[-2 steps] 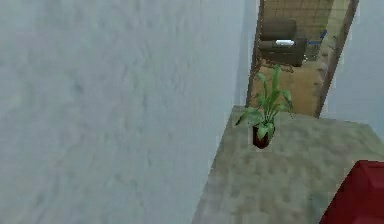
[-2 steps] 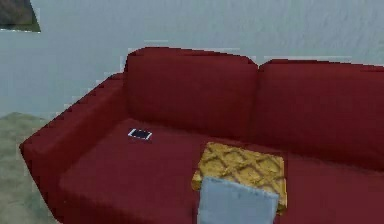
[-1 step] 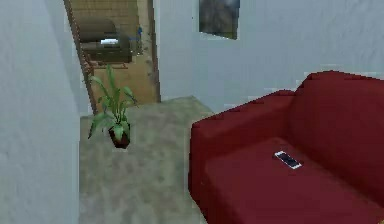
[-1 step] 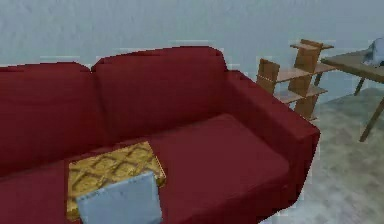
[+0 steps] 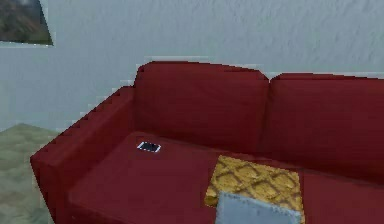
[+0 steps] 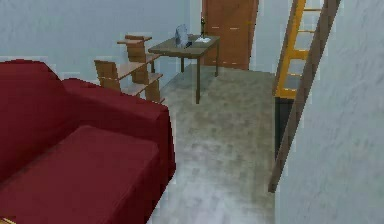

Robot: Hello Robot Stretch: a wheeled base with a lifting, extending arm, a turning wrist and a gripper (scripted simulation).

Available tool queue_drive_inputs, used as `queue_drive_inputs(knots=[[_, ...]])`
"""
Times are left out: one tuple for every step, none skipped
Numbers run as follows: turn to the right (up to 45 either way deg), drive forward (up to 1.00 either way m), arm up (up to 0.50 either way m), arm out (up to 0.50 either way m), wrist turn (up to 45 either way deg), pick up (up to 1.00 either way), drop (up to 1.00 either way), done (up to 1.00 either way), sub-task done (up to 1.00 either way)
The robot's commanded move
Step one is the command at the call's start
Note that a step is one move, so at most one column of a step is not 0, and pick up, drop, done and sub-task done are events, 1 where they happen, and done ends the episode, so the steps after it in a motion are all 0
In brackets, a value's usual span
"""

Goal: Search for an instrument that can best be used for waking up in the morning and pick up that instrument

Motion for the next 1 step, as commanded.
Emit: queue_drive_inputs(knots=[[18.0,0.00,0.00,0.00,0.0,0.00,0.00,0.00,0.00]])
